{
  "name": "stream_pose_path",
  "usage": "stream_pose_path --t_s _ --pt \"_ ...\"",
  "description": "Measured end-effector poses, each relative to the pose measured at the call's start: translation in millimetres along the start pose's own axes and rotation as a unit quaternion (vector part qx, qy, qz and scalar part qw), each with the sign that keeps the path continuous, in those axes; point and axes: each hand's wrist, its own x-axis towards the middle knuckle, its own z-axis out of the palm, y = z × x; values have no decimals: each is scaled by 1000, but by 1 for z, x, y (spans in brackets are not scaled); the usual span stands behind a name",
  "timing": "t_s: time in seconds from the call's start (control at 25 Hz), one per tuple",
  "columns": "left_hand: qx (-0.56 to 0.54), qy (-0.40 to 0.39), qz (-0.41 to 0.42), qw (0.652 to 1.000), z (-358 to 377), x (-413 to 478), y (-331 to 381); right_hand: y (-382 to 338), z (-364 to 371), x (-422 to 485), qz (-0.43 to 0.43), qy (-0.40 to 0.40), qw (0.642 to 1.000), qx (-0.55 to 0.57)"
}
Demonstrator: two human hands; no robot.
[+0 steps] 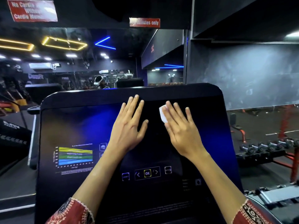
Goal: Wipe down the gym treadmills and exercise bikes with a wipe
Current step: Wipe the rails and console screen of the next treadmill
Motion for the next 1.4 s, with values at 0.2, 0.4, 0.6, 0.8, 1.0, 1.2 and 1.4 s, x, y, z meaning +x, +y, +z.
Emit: stream_pose_path --t_s 0.2,0.4,0.6,0.8,1.0,1.2,1.4 --pt "-2 3 -19 1000 4 7 8 3 -2 44 81 7 996 45" --pt "-8 -2 -26 1000 6 13 15 19 -3 69 81 25 996 17" --pt "-19 -13 -12 1000 16 28 35 43 -6 55 48 26 998 15" --pt "-23 -14 18 999 34 45 67 56 -17 22 70 52 992 86" --pt "-20 -1 21 1000 44 57 83 78 -20 31 131 90 984 78" --pt "-21 3 21 1000 51 65 93 91 -22 51 57 42 997 0" --pt "-25 2 34 999 59 61 107 112 -34 17 223 56 973 19"
